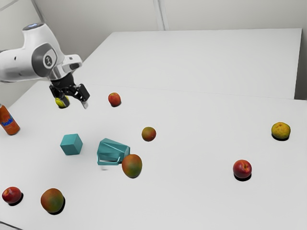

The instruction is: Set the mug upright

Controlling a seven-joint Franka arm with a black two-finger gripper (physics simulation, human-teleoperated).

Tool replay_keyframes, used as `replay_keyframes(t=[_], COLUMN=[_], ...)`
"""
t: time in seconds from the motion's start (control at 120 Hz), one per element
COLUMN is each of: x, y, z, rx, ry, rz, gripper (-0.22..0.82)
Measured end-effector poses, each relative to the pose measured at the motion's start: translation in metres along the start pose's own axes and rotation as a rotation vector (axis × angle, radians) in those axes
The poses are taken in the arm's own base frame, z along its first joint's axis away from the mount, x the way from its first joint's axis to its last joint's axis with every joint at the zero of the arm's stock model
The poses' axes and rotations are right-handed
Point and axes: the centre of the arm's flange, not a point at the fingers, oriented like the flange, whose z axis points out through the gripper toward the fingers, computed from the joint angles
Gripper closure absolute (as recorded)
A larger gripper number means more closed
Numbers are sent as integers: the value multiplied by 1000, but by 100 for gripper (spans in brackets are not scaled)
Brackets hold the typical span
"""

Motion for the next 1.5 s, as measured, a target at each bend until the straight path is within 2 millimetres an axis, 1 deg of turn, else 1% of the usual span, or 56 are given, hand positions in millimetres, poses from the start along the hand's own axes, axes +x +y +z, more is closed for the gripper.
replay_keyframes(t=[0.1, 0.133, 0.25, 0.392, 0.5, 0.608, 0.658, 0.792, 0.9, 0.983, 1.067, 1.175, 1.342, 1.5], x=[-5, -11, -31, -44, -44, -39, -38, -39, -38, -39, -36, -31, -33, -33], y=[-1, 1, 8, 14, 19, 29, 30, 20, 20, 15, 11, 12, 7, 11], z=[5, 15, 57, 88, 110, 120, 125, 143, 155, 166, 169, 167, 179, 183], rx=[-22, -44, -157, -262, -320, -377, -409, -494, -558, -604, -638, -672, -732, -788], ry=[-2, -12, -62, -97, -121, -118, -116, -115, -110, -120, -126, -130, -162, -174], rz=[-19, -30, -84, -126, -145, -148, -160, -222, -250, -274, -274, -247, -241, -219], gripper=[0, 0, 0, 0, 0, 0, 0, 0, 0, 0, 0, 0, 0, 0])
